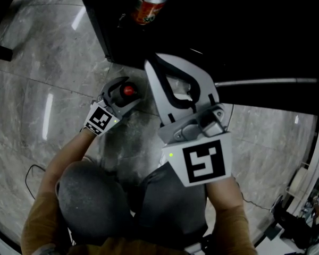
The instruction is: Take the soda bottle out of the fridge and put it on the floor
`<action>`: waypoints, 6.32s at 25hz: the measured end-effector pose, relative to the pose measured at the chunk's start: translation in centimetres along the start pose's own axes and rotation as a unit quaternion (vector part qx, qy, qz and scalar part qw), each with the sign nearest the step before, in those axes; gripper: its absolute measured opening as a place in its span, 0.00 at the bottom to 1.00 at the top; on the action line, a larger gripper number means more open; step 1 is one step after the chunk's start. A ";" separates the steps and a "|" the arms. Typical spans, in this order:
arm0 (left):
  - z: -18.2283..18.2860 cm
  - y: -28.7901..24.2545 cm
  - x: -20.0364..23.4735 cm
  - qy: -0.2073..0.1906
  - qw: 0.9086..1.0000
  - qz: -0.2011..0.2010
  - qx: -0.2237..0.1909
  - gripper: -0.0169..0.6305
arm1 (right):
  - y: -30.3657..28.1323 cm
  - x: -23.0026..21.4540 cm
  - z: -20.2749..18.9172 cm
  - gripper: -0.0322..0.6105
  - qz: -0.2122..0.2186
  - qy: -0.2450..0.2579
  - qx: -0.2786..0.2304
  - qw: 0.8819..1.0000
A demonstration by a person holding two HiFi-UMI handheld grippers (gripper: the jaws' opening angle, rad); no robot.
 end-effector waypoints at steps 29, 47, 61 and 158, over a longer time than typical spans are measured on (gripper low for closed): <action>7.7 4.2 1.2 0.006 0.999 -0.002 -0.037 0.06 | -2.2 -0.8 -0.9 0.05 -0.015 -0.080 0.010 0.997; 21.3 10.3 -0.6 0.038 0.997 0.061 0.008 0.03 | 0.8 2.3 9.6 0.05 0.007 -0.168 0.088 0.982; 35.2 14.5 -2.9 0.056 0.996 0.068 0.008 0.03 | 3.8 -0.7 20.8 0.05 0.007 -0.199 0.101 0.975; 99.1 34.7 -14.8 -0.012 0.975 0.156 -0.157 0.03 | 36.4 -23.6 70.3 0.05 -0.227 -0.173 -0.125 0.950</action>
Point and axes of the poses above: the fingertips, and each gripper's own axes: y backward along the fingers, x to its left, z out of its top, the point moved 10 cm from there along y, backward along the fingers, and after that the axes turned 1 degree about z, right-handed, at the moved point
